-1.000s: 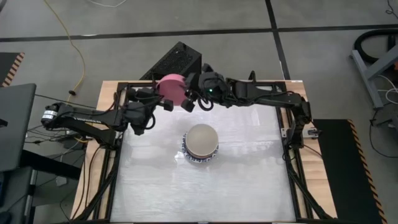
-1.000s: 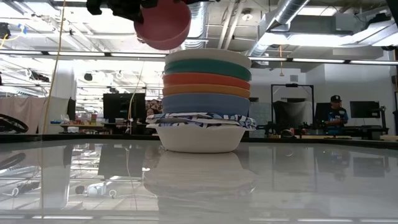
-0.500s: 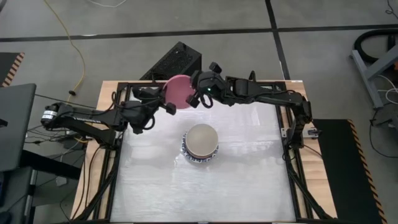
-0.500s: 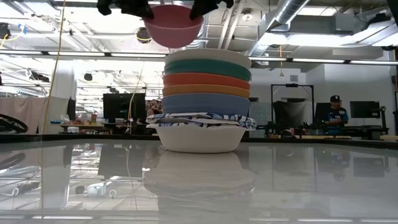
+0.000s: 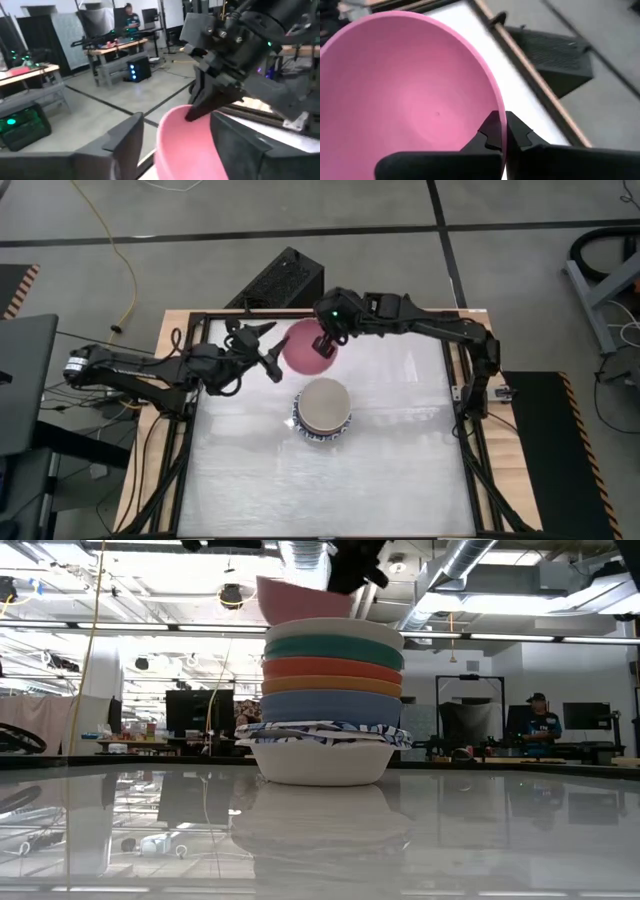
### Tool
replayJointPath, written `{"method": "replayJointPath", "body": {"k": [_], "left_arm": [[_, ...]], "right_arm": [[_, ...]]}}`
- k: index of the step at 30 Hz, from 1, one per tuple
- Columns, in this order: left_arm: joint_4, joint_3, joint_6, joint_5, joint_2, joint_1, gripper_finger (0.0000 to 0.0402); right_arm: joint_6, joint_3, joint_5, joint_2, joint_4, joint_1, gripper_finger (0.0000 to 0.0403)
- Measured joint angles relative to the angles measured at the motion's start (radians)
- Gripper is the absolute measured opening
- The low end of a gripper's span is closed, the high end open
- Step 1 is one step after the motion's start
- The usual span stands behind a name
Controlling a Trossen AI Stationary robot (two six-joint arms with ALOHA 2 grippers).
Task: Nest bowls inside each other
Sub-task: Stack the pink bowl on top of the white bowl
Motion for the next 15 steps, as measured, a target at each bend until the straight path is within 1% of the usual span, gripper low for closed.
{"method": "replayJointPath", "body": {"k": [2,5,11,15], "left_arm": [[-0.003,0.000,0.031,-0.005,-0.015,-0.009,0.0236],[-0.003,0.003,0.077,-0.003,-0.059,-0.023,0.0255],[-0.051,0.017,0.066,-0.007,-0.172,-0.048,0.0260],[-0.156,0.017,-0.019,0.038,-0.247,-0.051,0.0261]], "right_arm": [[-0.005,0.000,-0.048,0.000,-0.016,-0.016,0.0007],[-0.007,0.000,-0.189,-0.017,-0.070,-0.041,0.0007],[-0.006,0.001,-0.360,-0.047,-0.175,-0.102,0.0007],[-0.005,-0.004,-0.482,-0.045,-0.193,-0.105,0.0007]]}}
